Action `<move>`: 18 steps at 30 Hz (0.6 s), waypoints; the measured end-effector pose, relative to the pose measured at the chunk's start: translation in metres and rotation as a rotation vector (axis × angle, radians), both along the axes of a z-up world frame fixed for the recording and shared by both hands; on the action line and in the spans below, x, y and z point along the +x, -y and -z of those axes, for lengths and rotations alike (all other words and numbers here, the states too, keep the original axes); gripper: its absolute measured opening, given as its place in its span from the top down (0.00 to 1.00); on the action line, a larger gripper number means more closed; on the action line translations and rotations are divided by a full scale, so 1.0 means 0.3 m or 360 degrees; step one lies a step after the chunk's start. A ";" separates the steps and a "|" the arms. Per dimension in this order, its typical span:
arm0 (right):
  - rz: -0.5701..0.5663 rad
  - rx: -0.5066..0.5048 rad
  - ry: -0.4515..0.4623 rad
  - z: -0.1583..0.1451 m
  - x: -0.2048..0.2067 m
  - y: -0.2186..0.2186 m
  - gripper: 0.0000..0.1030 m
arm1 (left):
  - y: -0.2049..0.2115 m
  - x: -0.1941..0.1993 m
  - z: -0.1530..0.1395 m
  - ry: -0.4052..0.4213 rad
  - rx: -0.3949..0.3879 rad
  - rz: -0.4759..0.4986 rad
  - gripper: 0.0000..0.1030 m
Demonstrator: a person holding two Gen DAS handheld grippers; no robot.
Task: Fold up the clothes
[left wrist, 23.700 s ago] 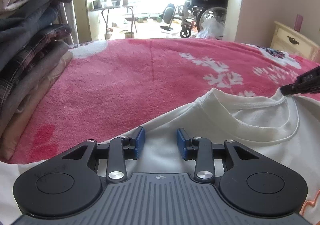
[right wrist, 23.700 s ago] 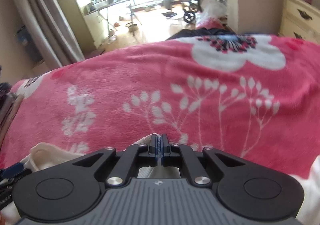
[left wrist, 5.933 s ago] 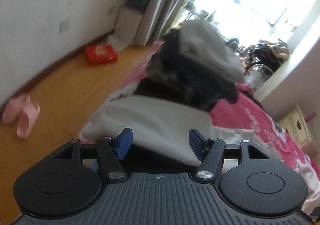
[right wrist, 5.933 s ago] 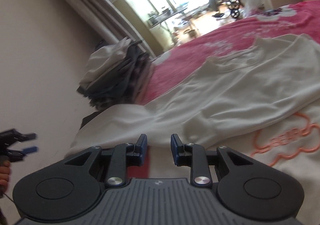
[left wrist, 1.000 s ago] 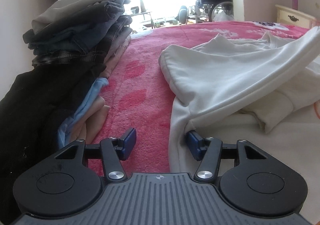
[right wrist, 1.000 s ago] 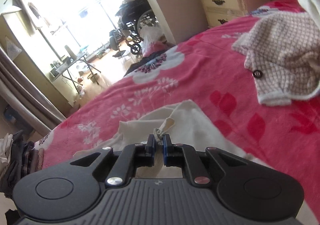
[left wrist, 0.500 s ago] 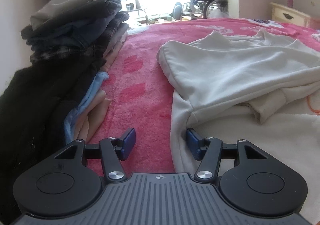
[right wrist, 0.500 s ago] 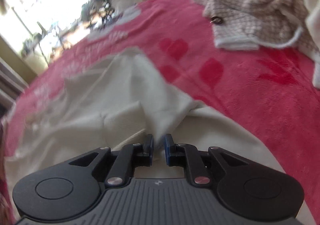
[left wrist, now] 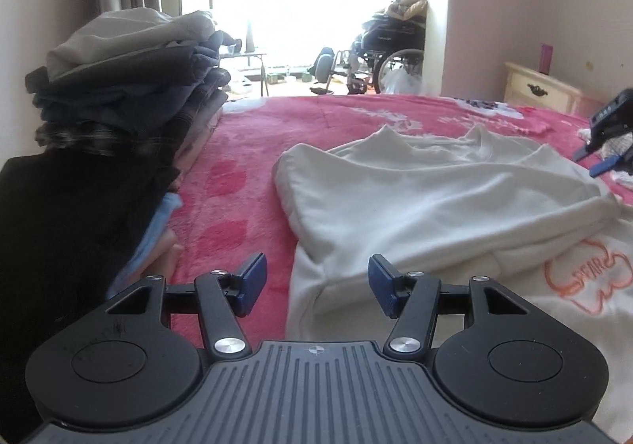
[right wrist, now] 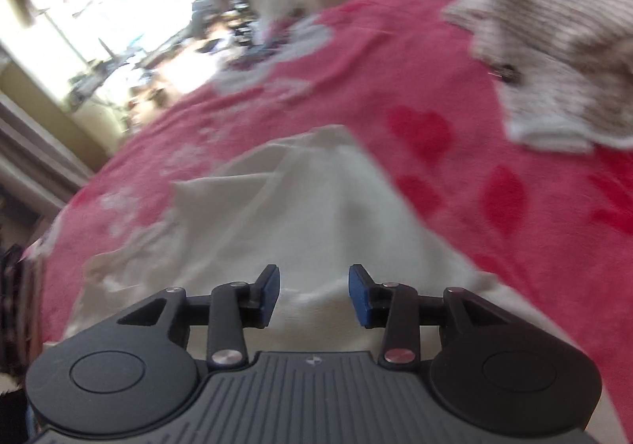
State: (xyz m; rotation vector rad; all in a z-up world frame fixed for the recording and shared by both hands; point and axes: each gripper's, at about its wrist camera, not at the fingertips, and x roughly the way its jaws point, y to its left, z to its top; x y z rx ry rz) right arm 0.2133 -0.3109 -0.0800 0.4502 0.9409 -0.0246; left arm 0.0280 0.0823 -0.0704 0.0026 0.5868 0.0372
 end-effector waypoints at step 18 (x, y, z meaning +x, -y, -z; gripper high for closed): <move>-0.1706 -0.0218 0.0160 -0.036 0.198 -1.170 0.61 | -0.056 0.014 0.093 -0.0120 -0.0032 0.0011 0.56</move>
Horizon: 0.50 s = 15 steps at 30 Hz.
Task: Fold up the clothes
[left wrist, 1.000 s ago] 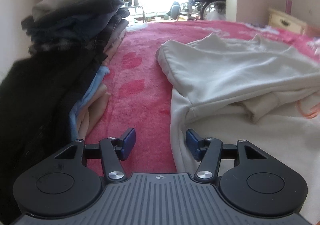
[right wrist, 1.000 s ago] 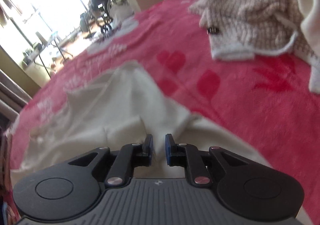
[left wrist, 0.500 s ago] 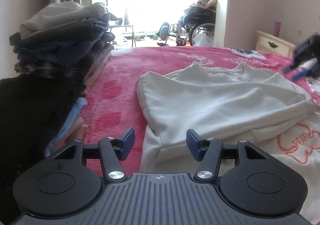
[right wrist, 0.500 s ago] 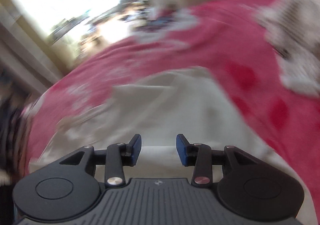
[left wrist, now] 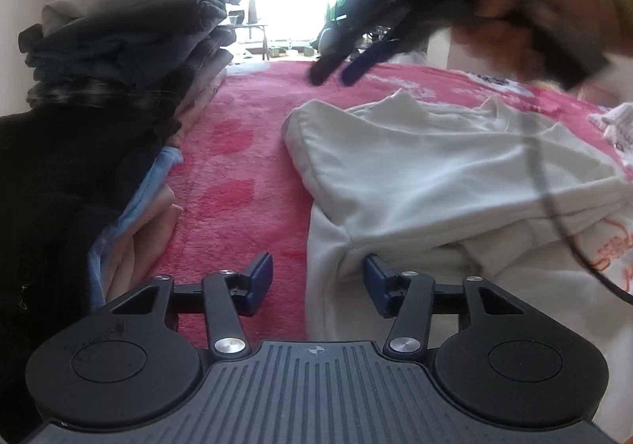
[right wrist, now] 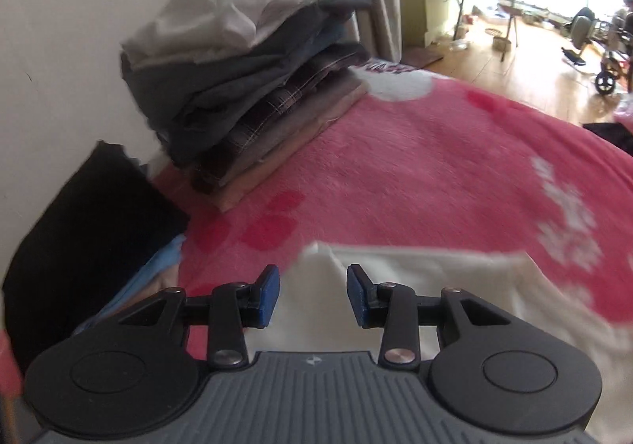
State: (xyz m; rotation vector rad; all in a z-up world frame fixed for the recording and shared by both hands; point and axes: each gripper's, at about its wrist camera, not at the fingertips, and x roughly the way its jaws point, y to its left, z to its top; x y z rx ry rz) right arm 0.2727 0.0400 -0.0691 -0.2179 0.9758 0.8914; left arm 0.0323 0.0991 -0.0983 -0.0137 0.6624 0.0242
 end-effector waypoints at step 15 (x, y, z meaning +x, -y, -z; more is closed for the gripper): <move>0.0076 0.0161 -0.0156 0.075 0.071 -0.046 0.94 | 0.016 -0.026 0.026 0.0002 -0.0015 -0.0027 0.97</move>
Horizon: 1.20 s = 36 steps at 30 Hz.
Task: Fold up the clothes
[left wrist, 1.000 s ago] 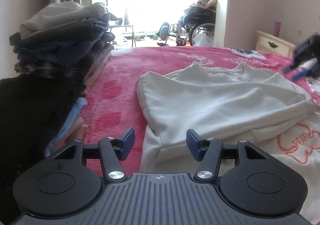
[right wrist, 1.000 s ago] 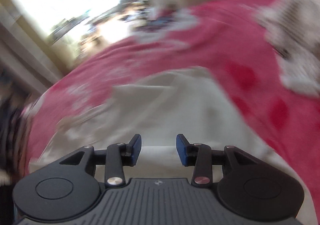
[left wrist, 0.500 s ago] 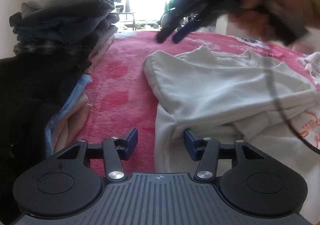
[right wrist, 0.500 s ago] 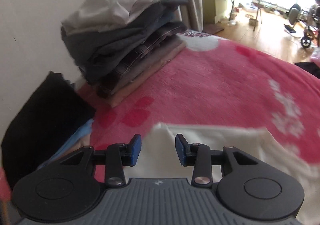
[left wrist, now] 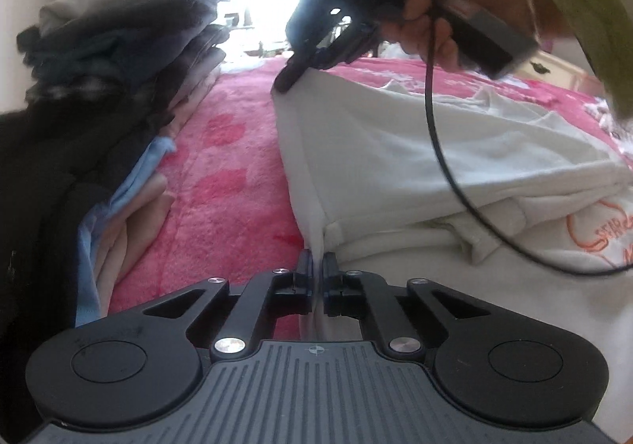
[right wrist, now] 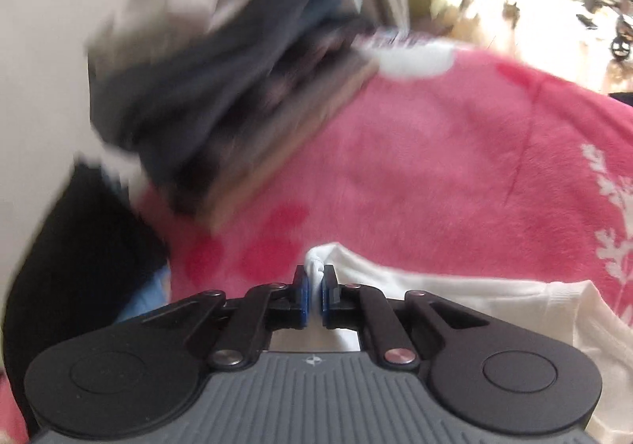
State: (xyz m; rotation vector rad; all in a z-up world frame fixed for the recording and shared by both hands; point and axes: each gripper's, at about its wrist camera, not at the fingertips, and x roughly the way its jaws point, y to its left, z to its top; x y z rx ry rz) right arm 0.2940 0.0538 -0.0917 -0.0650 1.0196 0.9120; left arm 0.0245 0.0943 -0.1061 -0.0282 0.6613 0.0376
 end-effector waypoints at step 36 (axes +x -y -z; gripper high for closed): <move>0.1525 -0.0012 -0.0242 -0.019 -0.269 1.371 0.51 | 0.168 0.054 -0.139 0.0143 -0.0132 0.0489 0.68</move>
